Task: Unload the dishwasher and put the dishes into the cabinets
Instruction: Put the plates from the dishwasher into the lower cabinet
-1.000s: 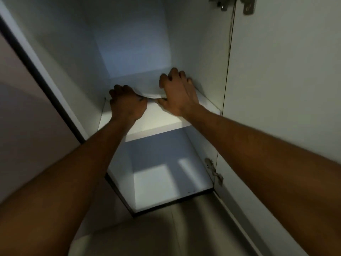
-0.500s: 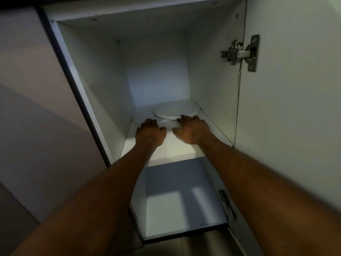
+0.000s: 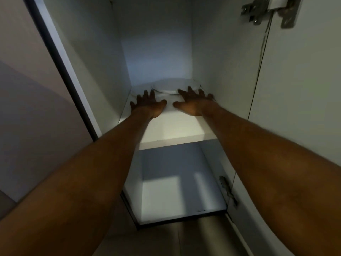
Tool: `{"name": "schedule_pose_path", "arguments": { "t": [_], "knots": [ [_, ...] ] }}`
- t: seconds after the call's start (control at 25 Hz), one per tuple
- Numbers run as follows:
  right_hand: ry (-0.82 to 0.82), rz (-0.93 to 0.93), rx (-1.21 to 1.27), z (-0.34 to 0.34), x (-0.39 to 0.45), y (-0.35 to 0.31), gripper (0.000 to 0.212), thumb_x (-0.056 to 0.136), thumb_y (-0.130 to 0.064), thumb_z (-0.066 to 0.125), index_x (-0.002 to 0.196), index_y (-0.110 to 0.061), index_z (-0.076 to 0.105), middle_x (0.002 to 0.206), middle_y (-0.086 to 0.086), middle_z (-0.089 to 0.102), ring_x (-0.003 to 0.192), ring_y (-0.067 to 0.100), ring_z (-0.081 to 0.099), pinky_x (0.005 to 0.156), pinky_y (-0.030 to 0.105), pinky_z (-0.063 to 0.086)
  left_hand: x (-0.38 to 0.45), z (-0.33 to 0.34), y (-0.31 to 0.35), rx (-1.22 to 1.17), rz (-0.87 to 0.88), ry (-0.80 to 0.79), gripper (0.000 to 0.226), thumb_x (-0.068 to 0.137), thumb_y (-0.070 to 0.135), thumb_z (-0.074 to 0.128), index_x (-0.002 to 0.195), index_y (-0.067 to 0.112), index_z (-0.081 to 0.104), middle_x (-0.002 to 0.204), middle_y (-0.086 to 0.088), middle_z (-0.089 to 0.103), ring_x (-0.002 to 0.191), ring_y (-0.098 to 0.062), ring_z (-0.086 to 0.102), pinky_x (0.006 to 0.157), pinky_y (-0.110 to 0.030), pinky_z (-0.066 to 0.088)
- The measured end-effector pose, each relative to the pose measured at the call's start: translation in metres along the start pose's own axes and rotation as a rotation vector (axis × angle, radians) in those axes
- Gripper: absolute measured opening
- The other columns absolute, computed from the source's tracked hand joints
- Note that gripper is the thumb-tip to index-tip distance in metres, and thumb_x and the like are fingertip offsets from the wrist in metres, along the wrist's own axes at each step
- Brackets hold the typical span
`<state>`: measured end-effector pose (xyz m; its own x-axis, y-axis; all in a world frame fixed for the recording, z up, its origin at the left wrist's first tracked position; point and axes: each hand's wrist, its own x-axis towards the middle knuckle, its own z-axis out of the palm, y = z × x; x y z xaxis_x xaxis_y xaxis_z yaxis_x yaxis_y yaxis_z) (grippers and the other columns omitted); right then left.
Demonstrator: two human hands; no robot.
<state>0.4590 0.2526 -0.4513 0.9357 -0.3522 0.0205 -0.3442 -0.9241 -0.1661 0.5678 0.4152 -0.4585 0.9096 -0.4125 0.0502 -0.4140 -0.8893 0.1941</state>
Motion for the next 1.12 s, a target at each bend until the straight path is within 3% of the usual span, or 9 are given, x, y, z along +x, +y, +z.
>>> {"name": "schedule_pose_path", "arguments": {
  "t": [0.12,0.24,0.4,0.6,0.72,0.84,0.96,1.04,1.12],
  "knots": [
    [0.038,0.026,0.022,-0.001,-0.011,-0.002,0.083,0.097,-0.081,0.027,0.164,-0.046,-0.008,0.174,0.001,-0.021,0.161,0.038,-0.012,0.127,0.064,-0.002,-0.007,0.0,0.005,-0.002,-0.063,0.047,0.074,0.107,0.057,0.029,0.166,0.028,-0.005,0.174,-0.003,-0.015,0.16,-0.037,-0.011,0.125,-0.068,0.001],
    [-0.012,0.088,0.041,-0.001,-0.032,-0.003,0.087,0.095,-0.085,0.022,0.166,-0.042,-0.004,0.175,0.007,-0.016,0.161,0.039,-0.008,0.128,0.061,-0.001,-0.028,-0.004,0.009,0.004,-0.142,0.033,0.068,0.108,0.051,0.027,0.166,0.019,0.01,0.174,-0.013,0.002,0.159,-0.041,0.003,0.125,-0.068,0.004],
    [-0.024,0.037,-0.047,0.004,-0.075,0.005,0.087,0.096,-0.083,0.014,0.168,-0.035,0.006,0.177,0.005,0.0,0.162,0.036,0.004,0.129,0.06,0.006,-0.063,-0.005,-0.009,0.072,-0.002,-0.033,0.078,0.103,0.068,0.018,0.166,0.022,0.014,0.174,-0.008,0.008,0.159,-0.037,0.011,0.128,-0.059,0.007],
    [0.052,0.017,0.025,0.011,-0.146,0.0,0.073,0.107,-0.064,0.017,0.168,-0.026,0.012,0.177,0.004,0.005,0.162,0.031,0.007,0.13,0.052,0.007,-0.141,-0.011,-0.022,0.023,0.095,-0.053,0.068,0.107,0.061,0.019,0.166,0.029,0.014,0.175,-0.001,0.005,0.161,-0.029,0.006,0.129,-0.052,0.006],
    [0.266,-0.026,0.053,0.031,-0.197,-0.002,0.061,0.112,-0.047,0.024,0.166,-0.018,0.024,0.174,0.008,0.021,0.159,0.03,0.019,0.128,0.048,0.015,-0.195,0.004,-0.031,-0.006,0.235,0.173,0.059,0.109,0.05,0.022,0.163,0.025,0.032,0.171,-0.005,0.026,0.157,-0.032,0.025,0.127,-0.052,0.021],
    [0.31,-0.041,0.058,0.04,-0.245,-0.01,0.06,0.112,-0.038,0.034,0.164,-0.01,0.026,0.172,0.014,0.024,0.158,0.034,0.022,0.129,0.048,0.017,-0.247,0.027,-0.026,0.126,0.348,0.293,0.061,0.103,0.039,0.045,0.159,0.014,0.04,0.164,-0.014,0.038,0.15,-0.042,0.036,0.12,-0.06,0.031],
    [0.334,0.03,0.211,0.054,-0.295,-0.019,0.044,0.105,-0.032,0.05,0.139,-0.007,0.059,0.141,0.018,0.061,0.132,0.037,0.056,0.117,0.049,0.038,-0.276,0.034,0.005,0.209,0.353,0.342,0.067,0.097,0.044,0.052,0.155,0.012,0.043,0.158,-0.018,0.045,0.143,-0.044,0.043,0.114,-0.064,0.036],
    [0.324,0.022,0.257,0.078,-0.337,-0.014,0.036,0.097,-0.028,0.053,0.126,-0.011,0.065,0.124,0.013,0.066,0.116,0.034,0.063,0.105,0.047,0.047,-0.297,0.029,0.035,0.156,0.515,0.35,0.062,0.095,0.044,0.047,0.15,0.018,0.046,0.152,-0.011,0.05,0.138,-0.035,0.049,0.109,-0.057,0.041],
    [0.223,0.017,0.223,0.092,-0.378,-0.004,0.04,0.096,-0.024,0.055,0.134,-0.009,0.06,0.13,0.014,0.063,0.119,0.036,0.06,0.101,0.049,0.047,-0.325,0.029,0.059,0.177,0.794,0.357,0.051,0.097,0.039,0.044,0.144,0.02,0.051,0.143,-0.007,0.055,0.13,-0.03,0.056,0.103,-0.048,0.043]
  ]
}}
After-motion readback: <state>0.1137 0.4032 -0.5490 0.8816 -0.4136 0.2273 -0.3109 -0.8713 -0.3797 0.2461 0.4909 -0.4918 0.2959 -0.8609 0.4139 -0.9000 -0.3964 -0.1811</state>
